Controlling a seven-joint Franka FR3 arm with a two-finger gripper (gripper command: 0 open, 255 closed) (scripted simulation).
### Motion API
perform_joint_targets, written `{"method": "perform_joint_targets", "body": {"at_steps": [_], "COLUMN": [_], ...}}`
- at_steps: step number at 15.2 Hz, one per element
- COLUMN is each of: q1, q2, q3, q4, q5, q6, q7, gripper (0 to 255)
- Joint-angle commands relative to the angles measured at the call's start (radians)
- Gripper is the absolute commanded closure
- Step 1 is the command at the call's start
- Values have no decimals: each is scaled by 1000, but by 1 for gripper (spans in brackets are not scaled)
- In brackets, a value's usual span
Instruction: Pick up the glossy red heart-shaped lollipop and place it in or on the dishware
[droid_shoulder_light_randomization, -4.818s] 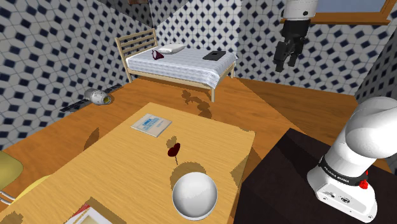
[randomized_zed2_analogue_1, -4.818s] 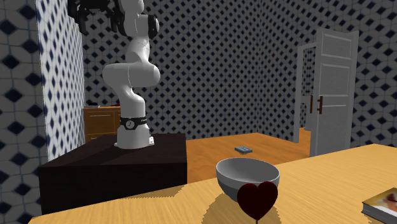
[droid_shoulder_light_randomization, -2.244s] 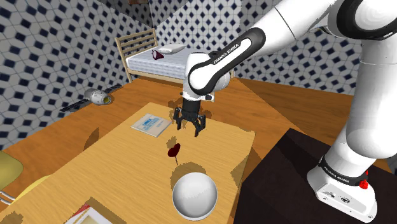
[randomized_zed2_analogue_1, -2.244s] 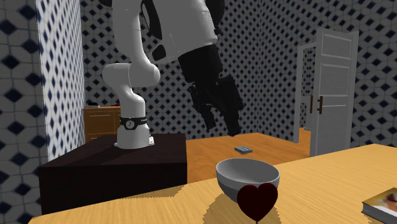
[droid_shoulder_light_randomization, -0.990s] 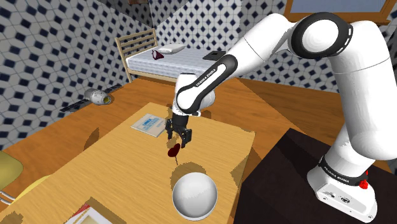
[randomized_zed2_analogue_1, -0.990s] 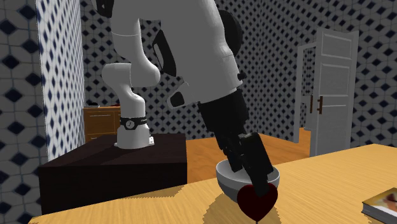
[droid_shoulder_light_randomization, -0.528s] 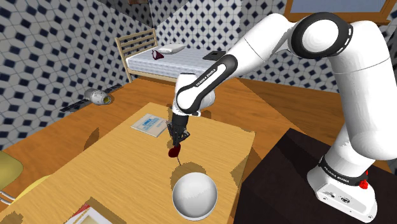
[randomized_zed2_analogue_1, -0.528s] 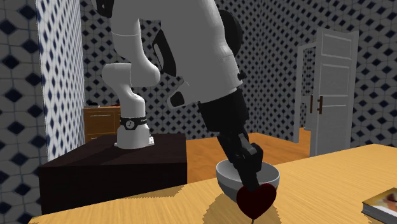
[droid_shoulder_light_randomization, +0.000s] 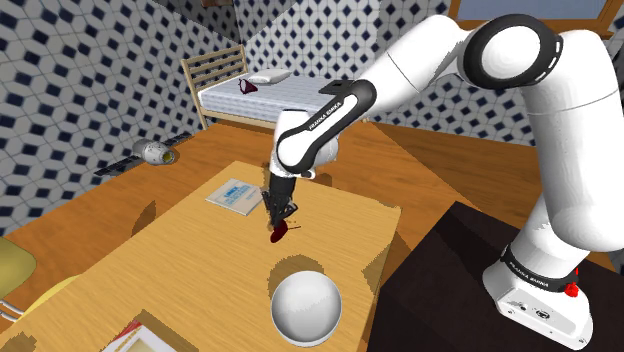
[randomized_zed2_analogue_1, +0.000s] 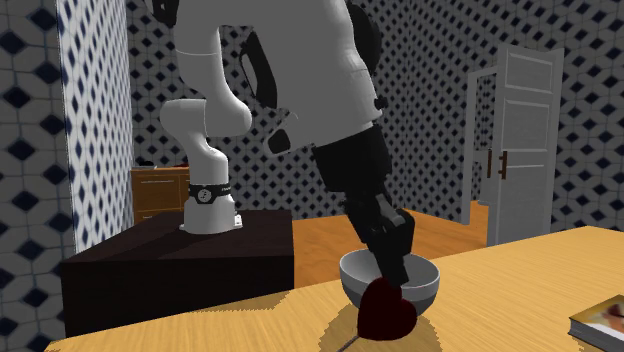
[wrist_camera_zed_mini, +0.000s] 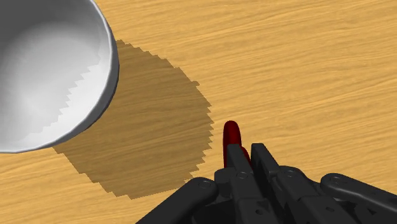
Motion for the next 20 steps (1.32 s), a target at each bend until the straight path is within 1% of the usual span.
{"method": "perform_joint_targets", "body": {"at_steps": [1,20], "q1": [-4,-25], "q2": [-19,-170], "q3": [2,17], "q4": [1,56], "q5": [2,14], "q6": [-20,-215], "q7": [4,53], "gripper": [255,255]}}
